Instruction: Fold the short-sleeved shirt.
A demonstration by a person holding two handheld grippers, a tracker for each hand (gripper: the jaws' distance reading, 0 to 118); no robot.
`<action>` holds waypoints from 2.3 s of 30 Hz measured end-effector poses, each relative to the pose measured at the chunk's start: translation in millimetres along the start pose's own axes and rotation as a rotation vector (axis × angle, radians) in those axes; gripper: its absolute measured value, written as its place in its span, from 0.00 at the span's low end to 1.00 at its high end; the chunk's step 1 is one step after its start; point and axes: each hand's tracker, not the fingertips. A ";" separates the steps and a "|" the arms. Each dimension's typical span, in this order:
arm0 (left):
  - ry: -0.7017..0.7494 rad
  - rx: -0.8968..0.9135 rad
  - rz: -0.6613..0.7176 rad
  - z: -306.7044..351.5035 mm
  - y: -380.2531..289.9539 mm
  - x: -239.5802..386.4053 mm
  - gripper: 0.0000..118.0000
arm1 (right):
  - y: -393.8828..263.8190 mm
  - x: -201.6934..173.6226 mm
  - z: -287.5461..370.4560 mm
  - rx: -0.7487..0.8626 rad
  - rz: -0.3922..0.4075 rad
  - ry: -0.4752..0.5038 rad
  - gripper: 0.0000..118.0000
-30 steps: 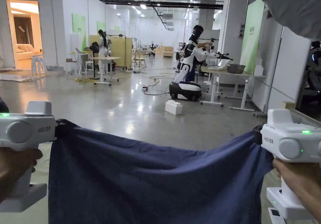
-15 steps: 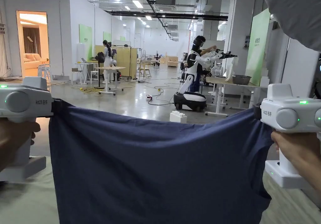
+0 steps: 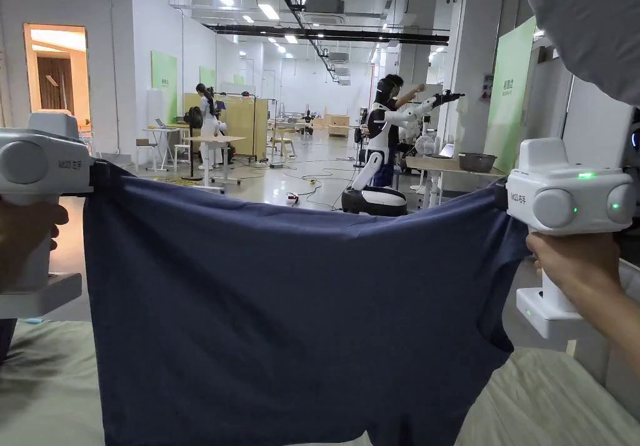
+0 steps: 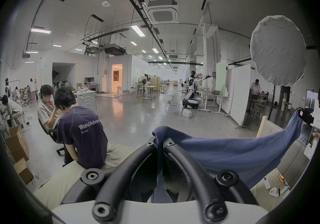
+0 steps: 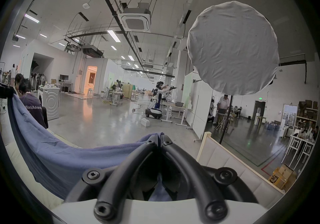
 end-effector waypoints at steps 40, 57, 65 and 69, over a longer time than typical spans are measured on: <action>-0.076 -0.497 0.095 302.9 -430.0 -82.4 0.04 | -358.7 -31.0 358.5 -0.693 0.085 0.204 0.02; -0.045 -0.799 -0.080 288.7 -519.8 -67.0 0.07 | -458.8 -56.0 368.0 -0.970 0.131 0.237 0.07; -0.031 -0.654 -0.108 283.3 -504.7 -51.9 0.53 | -423.9 -50.3 368.5 -0.833 0.090 0.128 0.70; -0.034 -0.473 -0.075 282.8 -468.9 -32.4 0.53 | -394.0 -51.1 359.7 -0.633 0.022 0.087 0.79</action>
